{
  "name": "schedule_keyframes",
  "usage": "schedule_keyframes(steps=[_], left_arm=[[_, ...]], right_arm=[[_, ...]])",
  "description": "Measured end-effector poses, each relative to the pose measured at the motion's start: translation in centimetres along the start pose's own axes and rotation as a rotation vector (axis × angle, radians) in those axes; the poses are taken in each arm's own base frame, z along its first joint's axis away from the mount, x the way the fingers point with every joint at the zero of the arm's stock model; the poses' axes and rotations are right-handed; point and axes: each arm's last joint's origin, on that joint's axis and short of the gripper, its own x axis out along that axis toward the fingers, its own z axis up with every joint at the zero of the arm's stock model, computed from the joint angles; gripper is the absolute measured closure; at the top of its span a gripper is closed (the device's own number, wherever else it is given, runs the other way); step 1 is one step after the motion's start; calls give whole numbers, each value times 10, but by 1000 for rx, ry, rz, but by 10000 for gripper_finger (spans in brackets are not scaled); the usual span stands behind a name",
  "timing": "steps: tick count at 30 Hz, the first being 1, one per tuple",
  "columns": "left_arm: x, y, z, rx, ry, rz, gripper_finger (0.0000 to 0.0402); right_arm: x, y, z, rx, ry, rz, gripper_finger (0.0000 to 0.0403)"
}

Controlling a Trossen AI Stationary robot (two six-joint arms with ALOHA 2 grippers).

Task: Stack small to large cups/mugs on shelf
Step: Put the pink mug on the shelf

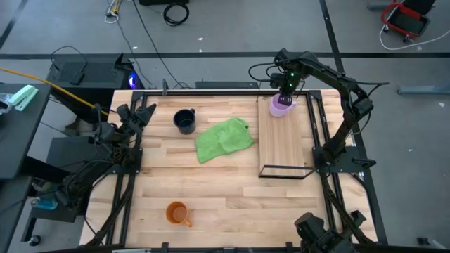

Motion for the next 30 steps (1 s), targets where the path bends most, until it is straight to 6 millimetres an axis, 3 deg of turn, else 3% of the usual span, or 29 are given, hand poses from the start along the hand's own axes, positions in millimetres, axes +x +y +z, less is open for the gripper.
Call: schedule_keyframes(steps=[8, 30], left_arm=[[0, 0, 0, 0, 2, 1, 366], [0, 0, 0, 34, 2, 1, 367]], right_arm=[[15, 3, -6, 6, 22, 17, 398], [9, -7, -5, 7, -4, -23, 391]])
